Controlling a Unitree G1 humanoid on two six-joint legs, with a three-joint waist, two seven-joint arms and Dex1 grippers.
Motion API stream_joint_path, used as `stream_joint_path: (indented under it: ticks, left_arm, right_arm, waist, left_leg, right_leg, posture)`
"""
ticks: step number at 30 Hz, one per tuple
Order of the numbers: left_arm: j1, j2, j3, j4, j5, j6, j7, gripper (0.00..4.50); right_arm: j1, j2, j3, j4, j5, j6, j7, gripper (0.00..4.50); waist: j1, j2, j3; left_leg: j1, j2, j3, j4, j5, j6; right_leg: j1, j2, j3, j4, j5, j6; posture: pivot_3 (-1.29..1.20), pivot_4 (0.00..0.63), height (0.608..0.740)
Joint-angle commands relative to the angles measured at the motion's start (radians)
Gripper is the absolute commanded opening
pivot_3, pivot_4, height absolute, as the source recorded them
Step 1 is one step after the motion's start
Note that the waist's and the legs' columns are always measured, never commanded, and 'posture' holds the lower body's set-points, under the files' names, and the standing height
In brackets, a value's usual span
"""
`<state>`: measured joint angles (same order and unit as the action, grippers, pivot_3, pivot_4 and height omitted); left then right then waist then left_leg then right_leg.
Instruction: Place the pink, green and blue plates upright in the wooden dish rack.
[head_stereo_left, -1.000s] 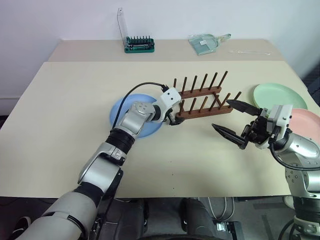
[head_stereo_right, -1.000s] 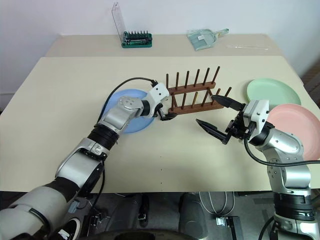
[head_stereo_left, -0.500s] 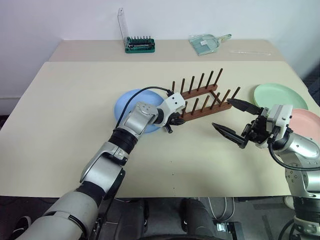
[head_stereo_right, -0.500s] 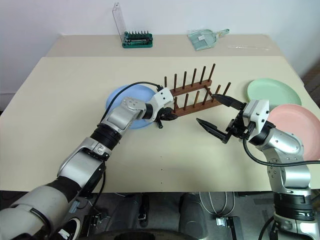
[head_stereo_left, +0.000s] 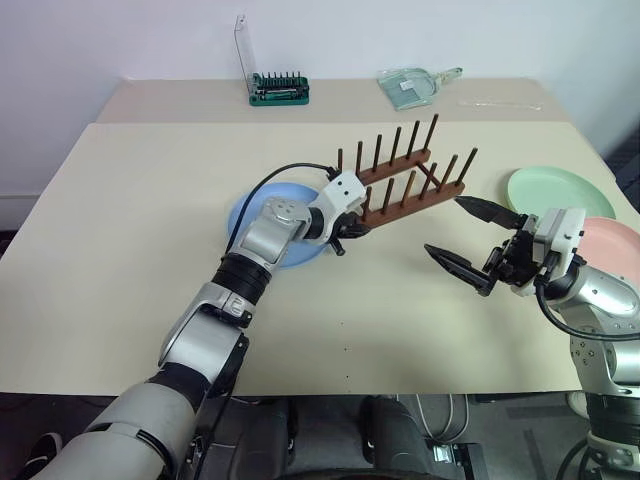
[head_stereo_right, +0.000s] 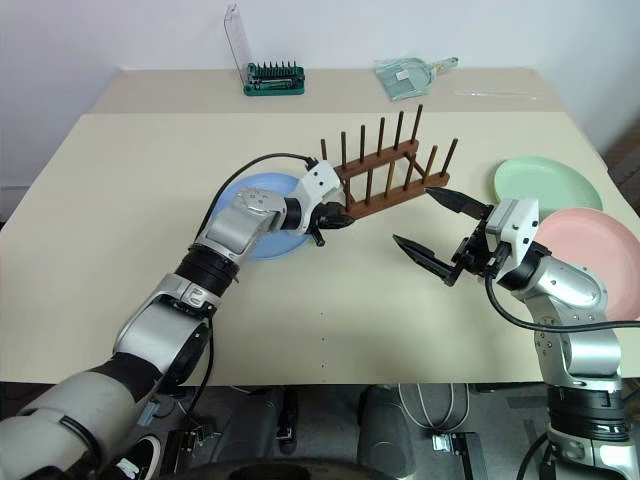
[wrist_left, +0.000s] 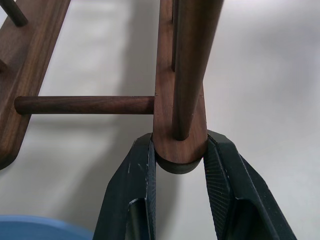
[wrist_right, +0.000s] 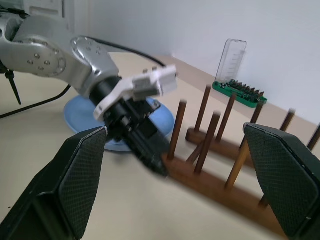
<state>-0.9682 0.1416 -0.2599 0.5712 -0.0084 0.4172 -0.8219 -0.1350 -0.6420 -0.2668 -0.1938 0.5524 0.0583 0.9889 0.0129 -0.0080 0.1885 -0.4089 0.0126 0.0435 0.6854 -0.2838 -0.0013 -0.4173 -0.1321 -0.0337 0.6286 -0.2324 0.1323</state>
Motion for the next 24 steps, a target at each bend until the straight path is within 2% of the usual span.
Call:
stream_joint_path:
  ticks: [1, 6, 9, 13, 19, 24]
  left_arm:
    - [0.006, 0.032, 0.032, -0.121, -0.047, -0.045, -0.056, 0.73]
    - [0.052, 0.096, -0.002, -0.219, -0.089, -0.005, -0.199, 0.73]
    - [0.062, 0.131, -0.031, -0.21, -0.065, -0.017, -0.237, 0.73]
    - [0.081, 0.14, -0.071, -0.227, -0.078, -0.036, -0.308, 0.73]
    - [0.111, 0.12, -0.136, -0.252, -0.068, -0.063, -0.37, 0.73]
    - [0.099, 0.085, -0.158, -0.197, -0.028, -0.077, -0.32, 0.73]
  right_arm:
    - [-0.017, -0.004, -0.011, -0.029, 0.01, -0.011, -0.002, 4.5]
    - [-0.034, -0.014, -0.04, -0.03, 0.045, 0.011, -0.007, 4.5]
    - [-0.006, -0.066, -0.12, -0.064, 0.168, 0.095, 0.035, 4.5]
    - [0.08, -0.143, -0.218, -0.077, 0.24, 0.156, 0.11, 4.5]
    - [0.189, -0.173, -0.243, -0.087, 0.197, 0.151, 0.152, 4.5]
    - [0.253, -0.164, -0.27, -0.036, 0.086, 0.049, 0.147, 4.5]
  waist:
    - [-0.001, 0.0, 0.0]
    - [-0.001, 0.0, 0.0]
    - [0.002, 0.0, 0.0]
    - [0.003, 0.0, 0.0]
    - [0.0, 0.0, 0.0]
    - [0.0, 0.0, 0.0]
  left_leg:
    - [0.0, 0.0, 0.0, 0.0, 0.0, 0.0]
    - [0.0, 0.0, 0.0, 0.0, 0.0, 0.0]
    - [0.0, 0.0, 0.0, 0.0, 0.0, 0.0]
    - [-0.001, 0.0, 0.0, 0.0, 0.0, 0.0]
    - [0.0, 0.0, 0.0, 0.0, 0.0, 0.0]
    - [0.0, 0.0, 0.0, 0.0, 0.0, 0.0]
  right_leg:
    - [0.0, 0.0, 0.0, 0.0, 0.0, 0.0]
    - [0.0, 0.0, 0.0, 0.0, 0.0, 0.0]
    - [0.0, 0.0, 0.0, 0.0, 0.0, 0.0]
    - [0.0, 0.0, 0.0, -0.001, 0.0, 0.0]
    - [0.001, 0.0, 0.0, -0.001, 0.0, 0.0]
    - [0.0, 0.0, 0.0, 0.0, 0.0, 0.0]
  posture:
    - [0.0, 0.15, 0.724]
    - [0.0, 0.15, 0.724]
    - [0.0, 0.15, 0.724]
    - [0.0, 0.15, 0.724]
    - [0.0, 0.15, 0.724]
    - [0.0, 0.15, 0.724]
